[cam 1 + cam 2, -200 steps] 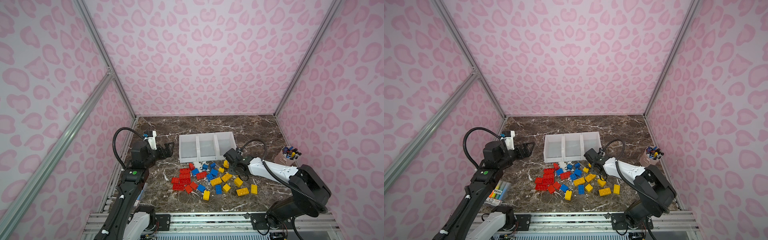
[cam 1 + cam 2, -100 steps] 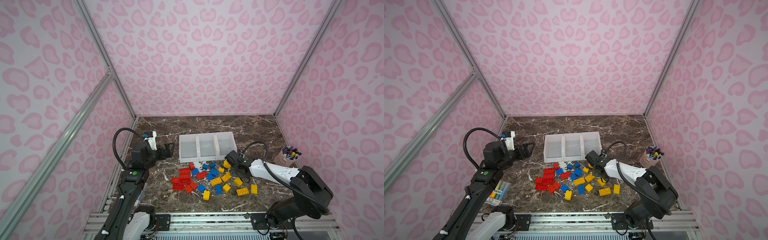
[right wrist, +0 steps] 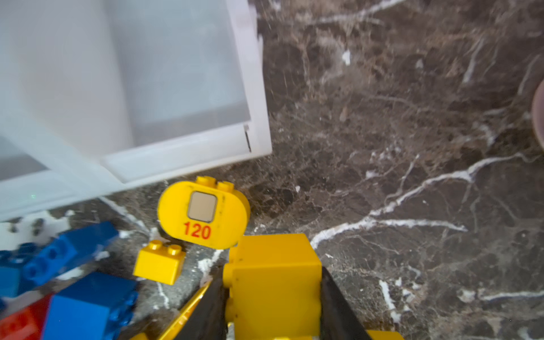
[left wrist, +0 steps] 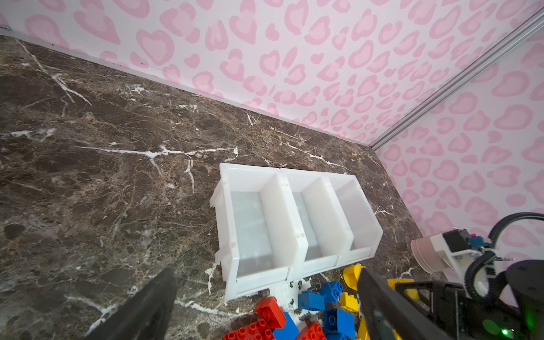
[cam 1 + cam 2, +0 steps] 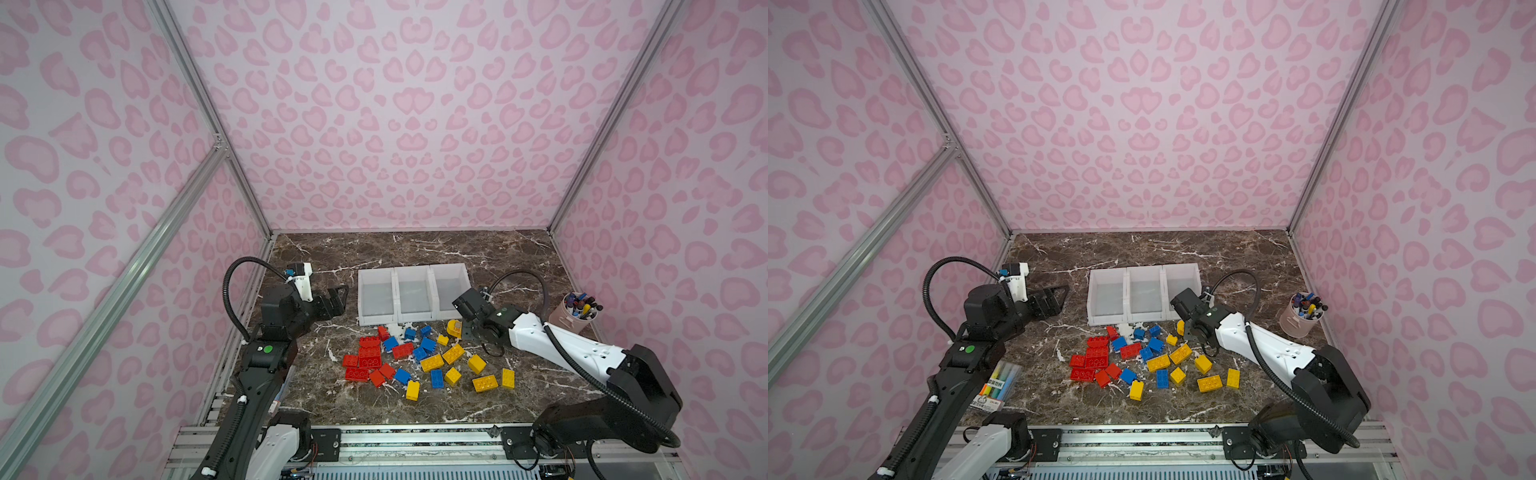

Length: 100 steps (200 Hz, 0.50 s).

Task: Sort the legos into containers by color
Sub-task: Place the lego in the container.

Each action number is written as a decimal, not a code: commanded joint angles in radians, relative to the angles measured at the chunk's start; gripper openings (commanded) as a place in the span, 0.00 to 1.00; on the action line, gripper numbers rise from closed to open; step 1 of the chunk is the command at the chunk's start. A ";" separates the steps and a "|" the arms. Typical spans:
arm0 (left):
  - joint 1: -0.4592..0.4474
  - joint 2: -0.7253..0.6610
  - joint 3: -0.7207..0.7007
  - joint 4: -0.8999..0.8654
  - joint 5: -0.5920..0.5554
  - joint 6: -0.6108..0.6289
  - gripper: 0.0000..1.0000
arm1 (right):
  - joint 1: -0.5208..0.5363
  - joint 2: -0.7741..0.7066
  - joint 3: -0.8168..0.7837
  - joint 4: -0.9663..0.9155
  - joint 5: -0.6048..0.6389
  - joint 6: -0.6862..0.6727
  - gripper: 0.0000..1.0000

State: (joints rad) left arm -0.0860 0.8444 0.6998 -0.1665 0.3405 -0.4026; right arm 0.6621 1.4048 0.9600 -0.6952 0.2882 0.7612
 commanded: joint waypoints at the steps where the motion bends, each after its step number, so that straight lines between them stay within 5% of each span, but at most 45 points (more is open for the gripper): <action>1: 0.001 -0.007 -0.001 0.008 0.000 -0.008 0.97 | -0.015 0.002 0.083 -0.062 0.045 -0.089 0.37; 100: 0.000 -0.019 -0.010 0.005 0.017 -0.031 0.97 | -0.128 0.469 0.545 0.006 -0.049 -0.330 0.39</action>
State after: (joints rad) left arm -0.0860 0.8307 0.6960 -0.1669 0.3435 -0.4183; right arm 0.5404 1.7935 1.4322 -0.6834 0.2695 0.4923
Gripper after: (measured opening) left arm 0.972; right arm 0.419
